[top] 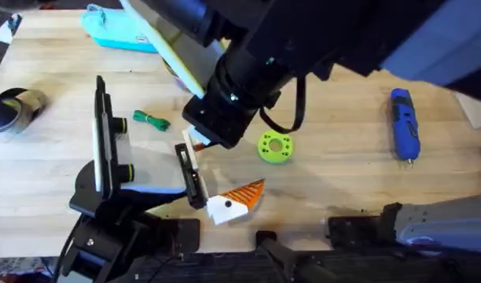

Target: Pick up the gripper from the table and insert it into the empty holder that is missing its gripper. Then pick up a screw, insert it into the mounting hole, and use the screwdriver to tighten it. Finally, clean up the table by picking up the vegetable and placing it into the bucket.

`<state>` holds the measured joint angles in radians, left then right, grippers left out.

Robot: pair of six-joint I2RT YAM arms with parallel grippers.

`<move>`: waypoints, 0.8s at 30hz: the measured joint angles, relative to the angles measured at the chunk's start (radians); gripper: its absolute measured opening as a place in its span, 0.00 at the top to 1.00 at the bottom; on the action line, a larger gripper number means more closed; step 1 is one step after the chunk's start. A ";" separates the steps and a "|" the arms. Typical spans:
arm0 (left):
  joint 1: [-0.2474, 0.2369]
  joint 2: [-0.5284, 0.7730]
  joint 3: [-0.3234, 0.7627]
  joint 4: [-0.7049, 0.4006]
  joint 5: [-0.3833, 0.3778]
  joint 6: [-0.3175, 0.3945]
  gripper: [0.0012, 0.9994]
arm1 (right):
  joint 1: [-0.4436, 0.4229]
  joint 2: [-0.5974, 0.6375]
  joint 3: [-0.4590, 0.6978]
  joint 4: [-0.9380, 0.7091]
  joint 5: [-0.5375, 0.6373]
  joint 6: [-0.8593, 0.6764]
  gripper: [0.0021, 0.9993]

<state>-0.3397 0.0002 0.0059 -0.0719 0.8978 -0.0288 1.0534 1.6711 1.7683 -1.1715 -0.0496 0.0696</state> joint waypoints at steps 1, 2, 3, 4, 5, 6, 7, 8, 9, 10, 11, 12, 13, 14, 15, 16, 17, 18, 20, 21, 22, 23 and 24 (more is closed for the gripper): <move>0.000 0.000 0.000 0.000 0.000 0.000 0.01 | 0.000 0.000 0.000 0.000 0.000 0.000 1.00; 0.000 0.000 0.000 0.000 0.000 0.000 0.01 | 0.000 0.000 0.000 0.000 0.000 0.000 1.00; 0.000 0.000 0.000 0.000 0.000 0.000 0.01 | 0.000 0.000 0.000 0.000 0.000 0.000 1.00; 0.000 0.000 0.000 0.000 0.000 0.000 0.01 | 0.000 0.000 0.000 0.000 0.000 0.000 1.00; 0.000 0.000 0.000 0.000 0.000 0.000 0.01 | 0.000 0.000 0.000 -0.001 0.000 0.000 1.00; 0.000 0.000 0.000 0.000 0.000 0.000 0.01 | 0.000 0.000 0.000 -0.001 0.000 0.000 1.00; 0.000 0.000 0.000 0.000 0.000 0.000 0.01 | 0.000 0.000 0.000 -0.001 0.000 0.000 1.00; 0.000 0.000 0.000 0.000 0.000 0.000 0.01 | 0.000 0.000 0.000 -0.001 0.000 0.000 1.00; 0.000 0.000 0.000 0.000 0.000 0.000 0.01 | 0.000 0.000 0.000 -0.001 0.000 0.000 1.00; 0.000 0.000 0.000 0.000 0.000 0.000 0.01 | 0.000 0.005 0.001 -0.010 0.000 0.000 1.00; 0.000 0.000 0.000 0.000 0.000 0.000 0.01 | 0.000 0.010 0.002 -0.011 0.000 0.000 1.00; 0.000 0.000 0.000 0.000 0.000 0.000 0.01 | 0.000 0.017 0.002 -0.012 0.000 0.000 1.00; 0.000 0.000 0.000 0.000 0.000 -0.001 0.01 | 0.000 0.025 0.002 -0.012 0.000 0.000 1.00; 0.000 0.000 0.000 -0.001 -0.001 -0.003 0.01 | 0.000 0.032 0.002 -0.012 0.000 0.000 1.00; 0.001 0.001 0.000 -0.001 -0.002 -0.005 0.01 | 0.000 0.037 0.002 -0.013 0.000 0.000 1.00; 0.002 0.001 0.000 -0.001 -0.002 -0.005 0.01 | 0.000 0.040 0.002 -0.014 0.000 0.000 1.00; 0.002 0.001 0.000 -0.001 -0.002 -0.005 0.01 | 0.000 0.041 0.002 -0.013 0.001 0.000 1.00; 0.002 0.001 0.000 -0.001 -0.002 -0.005 0.01 | 0.000 0.041 0.002 -0.012 0.001 0.000 1.00; 0.002 0.001 0.000 -0.001 -0.001 -0.005 0.01 | 0.000 0.041 0.002 -0.003 0.001 0.000 1.00; 0.002 0.001 0.000 -0.001 0.000 -0.005 0.01 | 0.000 0.041 0.003 0.003 0.001 -0.001 1.00; 0.002 0.001 0.000 0.000 0.000 -0.004 0.01 | 0.000 0.041 0.003 0.008 0.001 -0.002 1.00; 0.002 0.001 0.000 0.000 0.000 -0.004 0.01 | 0.000 0.041 0.003 0.011 0.001 -0.003 1.00; 0.002 0.001 0.000 0.000 0.000 -0.004 0.01 | 0.000 0.041 0.003 0.014 0.001 -0.003 1.00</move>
<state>-0.3378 0.0010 0.0059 -0.0723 0.8982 -0.0330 1.0534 1.7124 1.7710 -1.1577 -0.0490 0.0664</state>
